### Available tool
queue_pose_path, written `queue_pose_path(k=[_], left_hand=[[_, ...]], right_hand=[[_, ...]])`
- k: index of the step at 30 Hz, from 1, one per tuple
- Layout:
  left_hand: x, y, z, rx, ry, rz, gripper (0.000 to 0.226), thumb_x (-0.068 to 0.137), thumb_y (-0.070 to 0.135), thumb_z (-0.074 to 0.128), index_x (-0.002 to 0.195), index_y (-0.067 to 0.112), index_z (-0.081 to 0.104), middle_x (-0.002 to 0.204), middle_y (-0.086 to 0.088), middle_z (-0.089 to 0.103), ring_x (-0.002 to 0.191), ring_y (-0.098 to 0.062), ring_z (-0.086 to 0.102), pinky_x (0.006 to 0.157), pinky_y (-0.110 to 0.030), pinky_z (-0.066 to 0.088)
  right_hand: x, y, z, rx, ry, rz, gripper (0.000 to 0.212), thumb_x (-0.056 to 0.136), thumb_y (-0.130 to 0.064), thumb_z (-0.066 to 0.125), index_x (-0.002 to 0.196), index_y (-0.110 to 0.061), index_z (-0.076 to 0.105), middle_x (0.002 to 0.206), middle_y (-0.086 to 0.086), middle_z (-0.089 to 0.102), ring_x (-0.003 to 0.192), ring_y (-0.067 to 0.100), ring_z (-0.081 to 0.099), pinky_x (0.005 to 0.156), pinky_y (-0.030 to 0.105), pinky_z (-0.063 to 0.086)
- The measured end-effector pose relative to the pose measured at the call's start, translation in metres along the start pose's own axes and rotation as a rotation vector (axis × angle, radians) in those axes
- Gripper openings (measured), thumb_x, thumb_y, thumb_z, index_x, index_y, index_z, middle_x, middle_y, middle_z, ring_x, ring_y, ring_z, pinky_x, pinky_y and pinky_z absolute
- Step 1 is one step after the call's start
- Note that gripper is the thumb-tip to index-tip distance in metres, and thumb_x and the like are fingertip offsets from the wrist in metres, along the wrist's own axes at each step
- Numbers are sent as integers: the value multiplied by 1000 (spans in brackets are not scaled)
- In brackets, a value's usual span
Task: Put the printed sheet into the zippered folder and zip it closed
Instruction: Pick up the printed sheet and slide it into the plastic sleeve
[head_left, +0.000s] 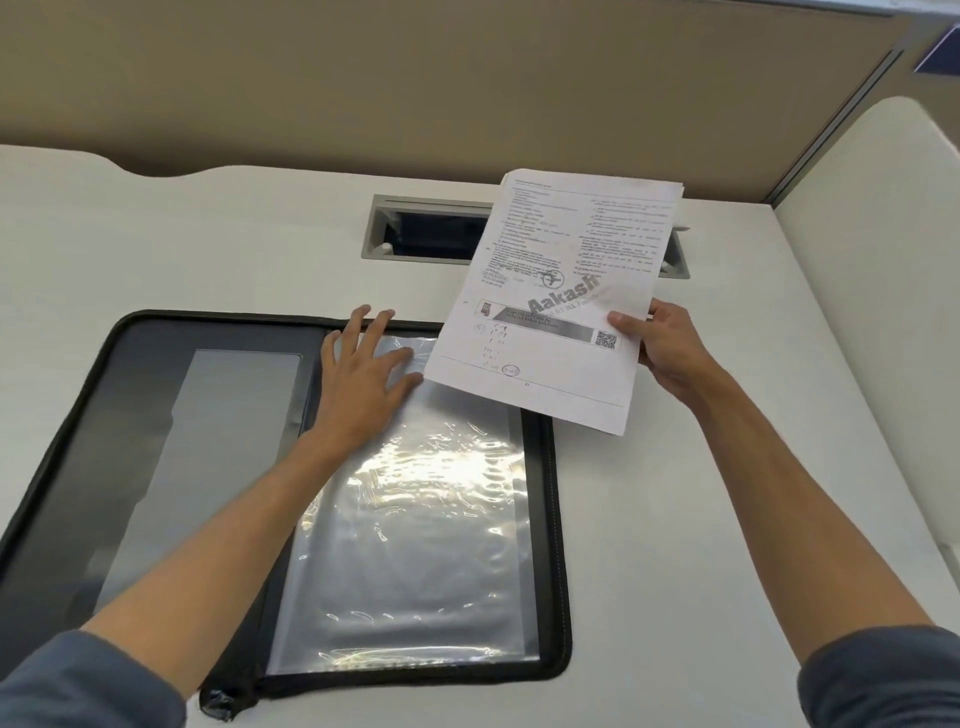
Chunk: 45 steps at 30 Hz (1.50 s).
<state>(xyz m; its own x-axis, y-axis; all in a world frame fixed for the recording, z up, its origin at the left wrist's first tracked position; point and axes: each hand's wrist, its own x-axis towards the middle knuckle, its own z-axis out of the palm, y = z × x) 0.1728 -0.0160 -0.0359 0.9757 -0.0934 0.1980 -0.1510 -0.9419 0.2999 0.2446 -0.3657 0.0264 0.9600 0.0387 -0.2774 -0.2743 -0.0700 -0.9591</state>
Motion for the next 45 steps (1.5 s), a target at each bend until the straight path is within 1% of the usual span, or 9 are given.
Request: queue_pose_path(k=[4,7,12,16,20,26,33,37,45], left_hand=[[-1,4,0,-45,70,10,20,87,36,66,88,17,73,138,-6,53,140,-27,31,111,-51,18],[0,5,-2,-86,84,6,17,87,33,67,82,17,65,110,0,64,122,-23,49,109,-44,19],[10,1,-12,-184,-32,-17,18,90,34,60,84,20,51,84,7,57,90,-18,53,107,-36,15],[21,-1,-24,-238,-146,-10,22,83,39,53,90,19,48,83,1,59,84,-16,55,105,-34,17],[28,8,-36,-499,-274,-158,39,74,38,51,112,26,49,99,5,58,95,6,45,102,-33,23],[42,24,-44,-614,-299,-163,20,96,26,50,107,15,63,103,-1,66,103,-20,57,88,-31,40],[47,27,-43,-662,-276,-163,16,92,19,61,104,9,64,92,-2,61,97,-24,58,86,-32,43],[47,27,-47,-677,-253,-121,7,92,11,58,95,6,58,87,2,58,84,-16,53,77,-26,41],[46,35,-52,-673,-270,-46,7,91,5,55,91,6,63,95,-5,67,91,-17,59,75,-4,37]], right_hand=[[5,-5,1,6,18,-21,29,91,-4,62,120,-6,64,95,-5,77,82,16,73,65,27,59],[10,-9,6,18,51,-49,28,92,-4,62,119,-6,64,98,-4,76,83,16,73,66,29,59],[22,-19,26,40,98,-97,29,92,-4,61,122,-4,61,112,6,70,85,14,72,71,33,61],[31,-27,48,39,86,-137,28,94,-3,58,121,-6,62,110,4,70,87,13,72,71,31,60],[43,-36,71,40,117,-166,26,94,-3,58,119,-5,63,110,5,70,88,15,71,73,34,60],[63,-48,107,39,197,-198,25,94,-2,58,118,1,63,109,10,70,98,25,69,87,44,57],[78,-55,143,10,212,-235,20,93,-5,58,111,-7,66,101,3,71,95,24,70,85,49,57],[81,-55,156,-22,200,-258,21,94,-6,57,113,-7,65,101,1,70,94,21,69,84,45,58],[84,-53,167,-110,222,-308,25,95,-7,55,117,-2,64,111,10,71,94,22,68,77,32,58]])
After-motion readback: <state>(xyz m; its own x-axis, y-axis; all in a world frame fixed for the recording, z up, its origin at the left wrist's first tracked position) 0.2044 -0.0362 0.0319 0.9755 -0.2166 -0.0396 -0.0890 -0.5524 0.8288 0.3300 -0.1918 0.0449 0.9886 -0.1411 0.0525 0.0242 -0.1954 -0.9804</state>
